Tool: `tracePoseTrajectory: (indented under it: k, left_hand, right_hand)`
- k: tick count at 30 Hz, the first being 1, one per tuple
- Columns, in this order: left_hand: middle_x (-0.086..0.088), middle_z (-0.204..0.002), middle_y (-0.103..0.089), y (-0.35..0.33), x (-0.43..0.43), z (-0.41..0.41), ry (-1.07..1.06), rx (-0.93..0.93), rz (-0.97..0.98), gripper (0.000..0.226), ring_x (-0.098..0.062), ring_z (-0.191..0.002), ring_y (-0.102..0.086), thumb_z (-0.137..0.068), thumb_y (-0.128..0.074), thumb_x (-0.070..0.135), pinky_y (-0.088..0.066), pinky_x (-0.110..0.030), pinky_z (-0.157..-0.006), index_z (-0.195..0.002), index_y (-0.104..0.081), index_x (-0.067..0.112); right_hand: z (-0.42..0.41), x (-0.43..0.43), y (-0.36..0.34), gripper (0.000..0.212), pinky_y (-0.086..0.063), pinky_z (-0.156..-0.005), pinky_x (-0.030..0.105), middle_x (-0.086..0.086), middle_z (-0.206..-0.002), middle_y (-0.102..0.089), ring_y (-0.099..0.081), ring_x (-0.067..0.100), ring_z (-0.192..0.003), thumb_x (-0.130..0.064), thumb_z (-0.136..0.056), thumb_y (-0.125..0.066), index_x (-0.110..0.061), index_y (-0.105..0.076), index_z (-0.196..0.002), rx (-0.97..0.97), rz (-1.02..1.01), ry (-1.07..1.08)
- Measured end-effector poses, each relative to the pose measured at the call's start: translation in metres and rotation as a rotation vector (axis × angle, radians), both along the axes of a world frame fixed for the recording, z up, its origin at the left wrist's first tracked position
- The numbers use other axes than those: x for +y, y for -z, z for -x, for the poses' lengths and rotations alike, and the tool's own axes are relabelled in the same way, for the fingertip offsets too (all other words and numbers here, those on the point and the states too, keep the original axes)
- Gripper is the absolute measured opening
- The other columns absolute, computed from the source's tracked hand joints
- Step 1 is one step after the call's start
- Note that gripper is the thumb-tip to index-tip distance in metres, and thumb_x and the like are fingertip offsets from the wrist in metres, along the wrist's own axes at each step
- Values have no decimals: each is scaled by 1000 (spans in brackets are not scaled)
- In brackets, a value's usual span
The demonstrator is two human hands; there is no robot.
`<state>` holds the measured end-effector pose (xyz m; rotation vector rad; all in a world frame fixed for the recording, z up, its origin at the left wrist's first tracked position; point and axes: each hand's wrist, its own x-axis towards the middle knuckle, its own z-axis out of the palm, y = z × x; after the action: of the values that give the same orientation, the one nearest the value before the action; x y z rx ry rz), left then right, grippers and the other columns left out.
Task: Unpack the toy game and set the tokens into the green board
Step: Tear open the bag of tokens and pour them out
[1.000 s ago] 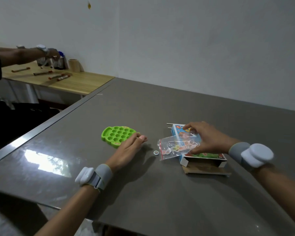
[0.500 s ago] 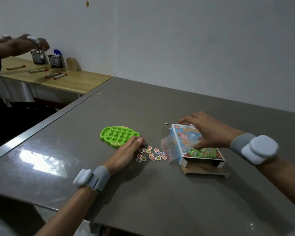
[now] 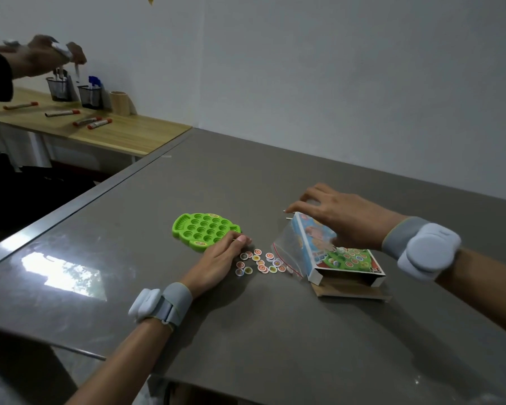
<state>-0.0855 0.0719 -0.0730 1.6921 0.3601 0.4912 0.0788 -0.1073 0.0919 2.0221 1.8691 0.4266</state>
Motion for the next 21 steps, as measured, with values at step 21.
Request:
tracePoseTrajectory:
  k: [21]
  left_hand:
    - [2, -130, -63, -68, -21, -17, 76, 0, -265, 33, -10, -123, -56, -99, -52, 27, -40, -30, -110, -129, -57, 15]
  right_hand:
    - [0, -55, 6, 84, -53, -83, 40, -2, -122, -48, -43, 19, -116, -28, -68, -82, -34, -38, -138, 248, -227, 78]
